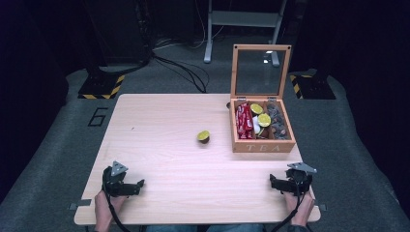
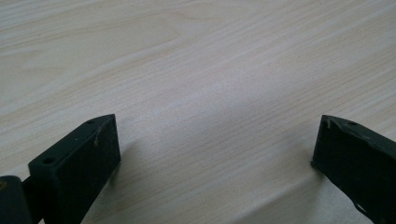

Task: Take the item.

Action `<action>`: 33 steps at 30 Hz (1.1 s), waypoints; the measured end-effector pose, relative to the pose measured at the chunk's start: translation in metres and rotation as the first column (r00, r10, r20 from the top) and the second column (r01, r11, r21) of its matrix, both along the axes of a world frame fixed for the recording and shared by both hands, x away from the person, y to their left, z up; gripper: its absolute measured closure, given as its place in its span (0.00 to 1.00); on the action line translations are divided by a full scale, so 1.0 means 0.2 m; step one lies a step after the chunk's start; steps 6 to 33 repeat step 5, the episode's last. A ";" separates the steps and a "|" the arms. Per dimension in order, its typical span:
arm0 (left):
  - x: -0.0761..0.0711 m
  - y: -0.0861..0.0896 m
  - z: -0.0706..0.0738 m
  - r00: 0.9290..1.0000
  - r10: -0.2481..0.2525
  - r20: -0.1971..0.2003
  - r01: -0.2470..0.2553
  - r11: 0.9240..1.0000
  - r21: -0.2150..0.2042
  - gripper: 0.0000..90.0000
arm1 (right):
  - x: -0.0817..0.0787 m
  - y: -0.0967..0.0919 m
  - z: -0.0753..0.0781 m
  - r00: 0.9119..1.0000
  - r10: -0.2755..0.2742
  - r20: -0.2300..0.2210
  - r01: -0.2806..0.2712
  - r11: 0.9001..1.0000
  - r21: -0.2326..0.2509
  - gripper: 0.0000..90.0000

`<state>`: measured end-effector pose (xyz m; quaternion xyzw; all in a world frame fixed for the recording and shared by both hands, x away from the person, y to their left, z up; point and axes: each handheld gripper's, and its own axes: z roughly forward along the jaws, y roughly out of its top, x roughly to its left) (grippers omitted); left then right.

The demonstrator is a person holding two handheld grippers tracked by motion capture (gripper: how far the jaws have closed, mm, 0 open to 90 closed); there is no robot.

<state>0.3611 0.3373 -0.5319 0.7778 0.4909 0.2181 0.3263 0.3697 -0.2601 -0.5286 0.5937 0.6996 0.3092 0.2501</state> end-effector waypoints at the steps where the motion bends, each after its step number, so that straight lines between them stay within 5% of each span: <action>1: 0.00 0.00 0.00 1.000 0.000 0.000 0.000 1.000 0.000 0.01 | 0.00 0.00 0.00 1.000 0.003 -0.008 -0.004 1.000 -0.007 0.00; 33: 0.00 0.00 0.00 1.000 0.000 0.003 0.000 1.000 0.001 0.01 | 0.00 0.01 -0.01 1.000 0.003 -0.017 -0.003 1.000 -0.014 0.00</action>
